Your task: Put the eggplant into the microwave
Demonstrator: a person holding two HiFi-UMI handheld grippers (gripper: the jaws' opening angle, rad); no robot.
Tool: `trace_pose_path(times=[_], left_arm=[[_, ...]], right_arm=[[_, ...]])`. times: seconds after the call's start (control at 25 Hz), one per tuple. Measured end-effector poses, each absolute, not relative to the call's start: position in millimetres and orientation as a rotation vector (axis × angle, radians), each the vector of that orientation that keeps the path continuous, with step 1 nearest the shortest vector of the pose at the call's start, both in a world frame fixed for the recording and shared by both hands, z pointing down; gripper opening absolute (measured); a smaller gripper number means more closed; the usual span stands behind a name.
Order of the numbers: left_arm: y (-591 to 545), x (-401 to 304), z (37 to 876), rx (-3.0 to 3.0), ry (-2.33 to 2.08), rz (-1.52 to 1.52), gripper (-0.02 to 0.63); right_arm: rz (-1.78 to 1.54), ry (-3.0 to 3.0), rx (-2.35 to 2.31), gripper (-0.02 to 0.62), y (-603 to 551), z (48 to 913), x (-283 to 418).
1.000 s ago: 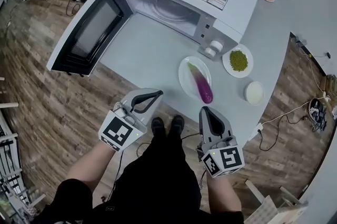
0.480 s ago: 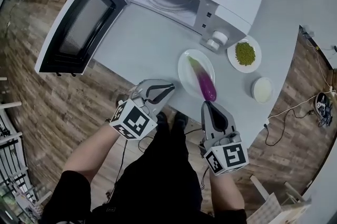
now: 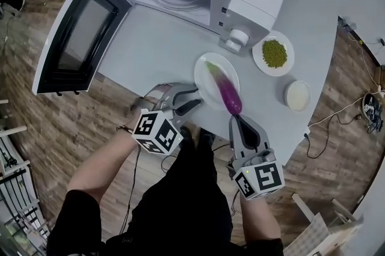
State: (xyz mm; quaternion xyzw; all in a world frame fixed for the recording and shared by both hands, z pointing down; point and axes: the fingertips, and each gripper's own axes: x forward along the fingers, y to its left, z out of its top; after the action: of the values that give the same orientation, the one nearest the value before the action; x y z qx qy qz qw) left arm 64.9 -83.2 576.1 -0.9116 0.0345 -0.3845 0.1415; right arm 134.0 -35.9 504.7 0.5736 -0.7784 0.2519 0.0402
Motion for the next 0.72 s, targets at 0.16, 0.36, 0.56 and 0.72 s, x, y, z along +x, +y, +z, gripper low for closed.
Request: trace_pose_path(times=[0.16,0.36,0.56,0.72], left_arm=[[-85,65,585,-2.517,0.024,-1.140,0.121],[-86,65,595,-2.391,-0.062,-1.170,0.124],[-87,69,603,-2.318,-0.104,-1.186,0.127],[-89,72,607,-2.282,-0.123,-1.174,0.127]], right_arm=[[0.782,-2.376,1.772,0.015,-33,507,139],[0.791,-2.370,1.783,0.015,-32,510,143],[0.791,-2.374,1.773,0.015,-34,512,142],[0.793,-2.375,1.778,0.015,-35,513,144]])
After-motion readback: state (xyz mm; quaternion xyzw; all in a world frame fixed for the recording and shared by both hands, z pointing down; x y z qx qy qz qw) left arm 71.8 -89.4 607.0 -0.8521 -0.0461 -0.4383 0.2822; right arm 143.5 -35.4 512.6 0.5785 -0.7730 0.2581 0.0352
